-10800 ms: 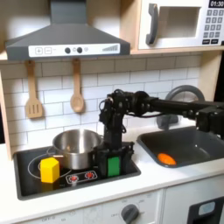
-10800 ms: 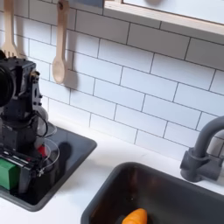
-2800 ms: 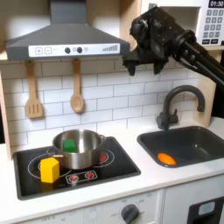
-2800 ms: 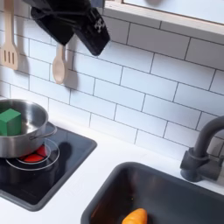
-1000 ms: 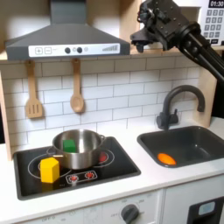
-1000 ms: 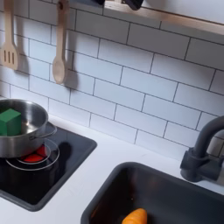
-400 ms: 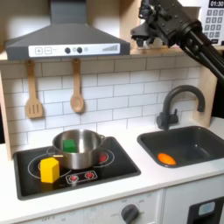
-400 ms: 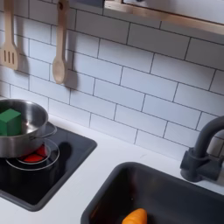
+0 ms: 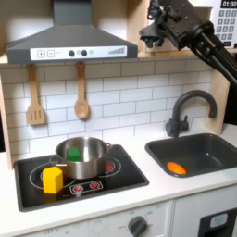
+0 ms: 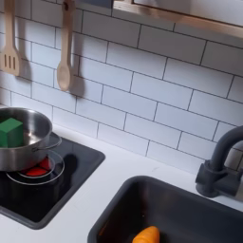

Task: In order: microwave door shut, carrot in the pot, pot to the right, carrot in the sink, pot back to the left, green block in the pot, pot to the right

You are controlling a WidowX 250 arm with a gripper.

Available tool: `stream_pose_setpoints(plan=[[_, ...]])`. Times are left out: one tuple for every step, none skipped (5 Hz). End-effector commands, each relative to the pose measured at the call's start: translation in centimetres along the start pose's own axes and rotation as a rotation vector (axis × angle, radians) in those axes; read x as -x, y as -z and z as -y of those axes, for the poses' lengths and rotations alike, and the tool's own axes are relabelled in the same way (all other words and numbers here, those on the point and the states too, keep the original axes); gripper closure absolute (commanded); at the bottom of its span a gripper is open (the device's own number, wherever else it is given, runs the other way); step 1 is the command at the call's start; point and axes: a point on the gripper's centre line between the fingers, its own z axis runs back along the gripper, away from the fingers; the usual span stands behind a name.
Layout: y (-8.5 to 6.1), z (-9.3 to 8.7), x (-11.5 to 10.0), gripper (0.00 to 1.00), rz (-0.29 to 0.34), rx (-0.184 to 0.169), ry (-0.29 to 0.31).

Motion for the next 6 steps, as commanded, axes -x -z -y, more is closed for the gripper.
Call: stream_pose_setpoints(plan=[[0.0,0.1,-0.6,0.00,0.026,-0.006,0.008],[0.1,-0.1,-1.0,0.00,0.043,-0.015,-0.001],[0.5,0.5,-1.5,0.00,0.060,-0.009,-0.018],[0.7,0.2,-1.8,0.00,0.070,-0.023,-0.019],[0.9,0.2,-1.8,0.00,0.069,-0.029,-0.024],[0.9,0.1,-1.6,1.00,0.065,-0.029,-0.024]])
